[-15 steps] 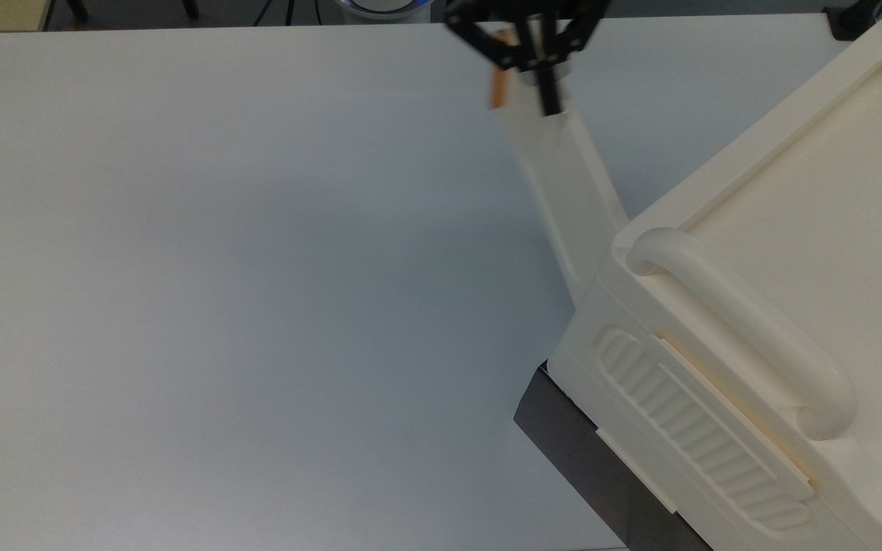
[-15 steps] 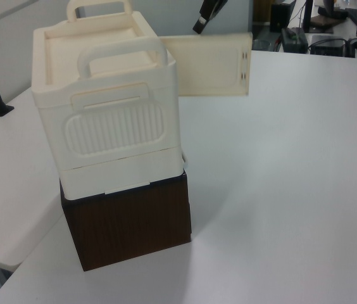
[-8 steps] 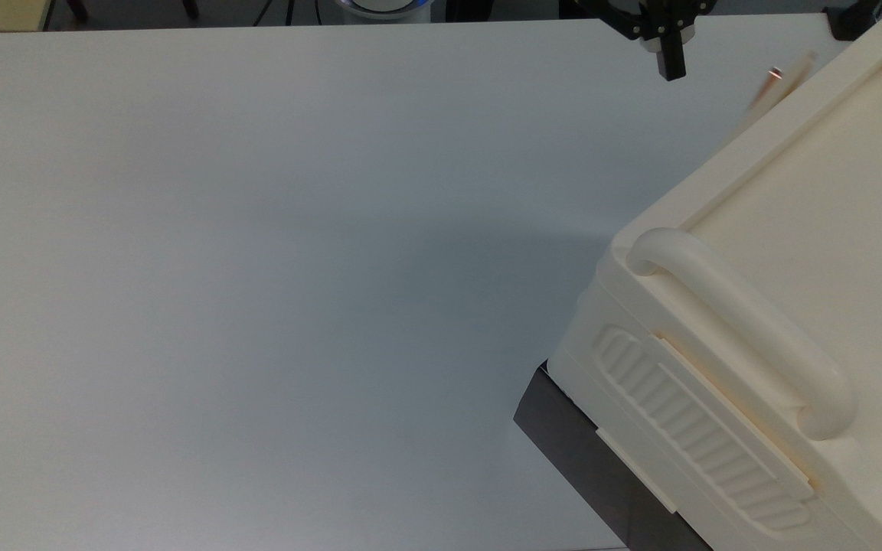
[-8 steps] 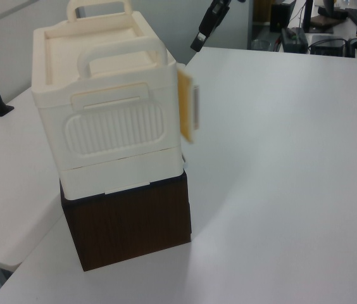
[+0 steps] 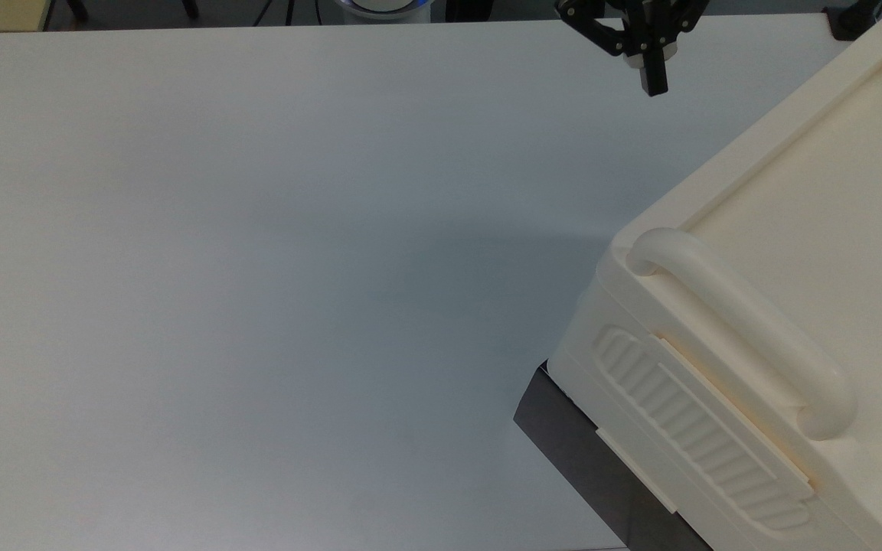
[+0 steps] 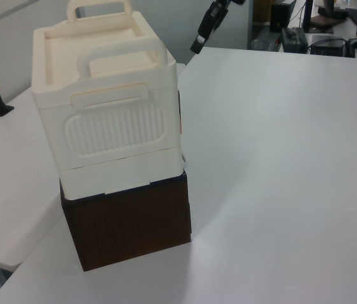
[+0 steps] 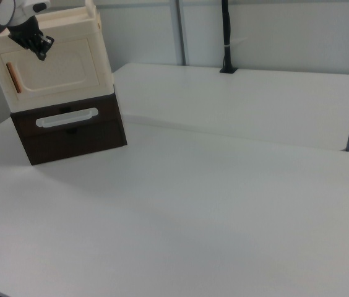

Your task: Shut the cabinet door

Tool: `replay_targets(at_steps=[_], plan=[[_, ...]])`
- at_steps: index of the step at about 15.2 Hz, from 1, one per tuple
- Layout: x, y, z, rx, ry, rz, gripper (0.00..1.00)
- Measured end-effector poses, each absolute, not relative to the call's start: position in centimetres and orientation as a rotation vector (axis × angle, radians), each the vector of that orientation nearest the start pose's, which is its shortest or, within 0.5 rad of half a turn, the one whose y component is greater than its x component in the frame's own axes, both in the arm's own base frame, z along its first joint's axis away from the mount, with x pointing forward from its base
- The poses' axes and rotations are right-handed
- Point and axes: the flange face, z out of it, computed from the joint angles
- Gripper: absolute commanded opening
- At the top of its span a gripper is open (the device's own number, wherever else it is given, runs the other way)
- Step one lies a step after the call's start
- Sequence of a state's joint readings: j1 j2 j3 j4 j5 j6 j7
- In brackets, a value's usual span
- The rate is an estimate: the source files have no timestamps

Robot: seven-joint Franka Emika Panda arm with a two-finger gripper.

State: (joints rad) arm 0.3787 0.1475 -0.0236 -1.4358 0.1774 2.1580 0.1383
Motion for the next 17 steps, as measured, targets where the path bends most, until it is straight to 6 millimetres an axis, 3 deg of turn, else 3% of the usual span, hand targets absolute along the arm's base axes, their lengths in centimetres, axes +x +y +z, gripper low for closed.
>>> replay_targets(at_steps=[2,4,8,12,13,14,15,17], plan=[[60.4,22.6,66.0,-2.774,-0.232,-0.696,0.0],[61.0,19.6,64.6,-2.867,-0.212,-0.622,0.0],[61.9,11.2,63.0,-3.024,-0.206,-0.461,0.0],[60.9,3.7,62.1,-3.133,-0.158,-0.234,0.0],[60.4,2.4,62.1,-3.151,-0.132,-0.181,0.04],[59.8,1.2,62.2,-3.162,-0.103,-0.132,0.16],[59.2,-0.1,62.3,-3.168,-0.07,-0.083,0.22],[58.9,-0.9,62.0,-3.186,-0.049,-0.047,0.5]])
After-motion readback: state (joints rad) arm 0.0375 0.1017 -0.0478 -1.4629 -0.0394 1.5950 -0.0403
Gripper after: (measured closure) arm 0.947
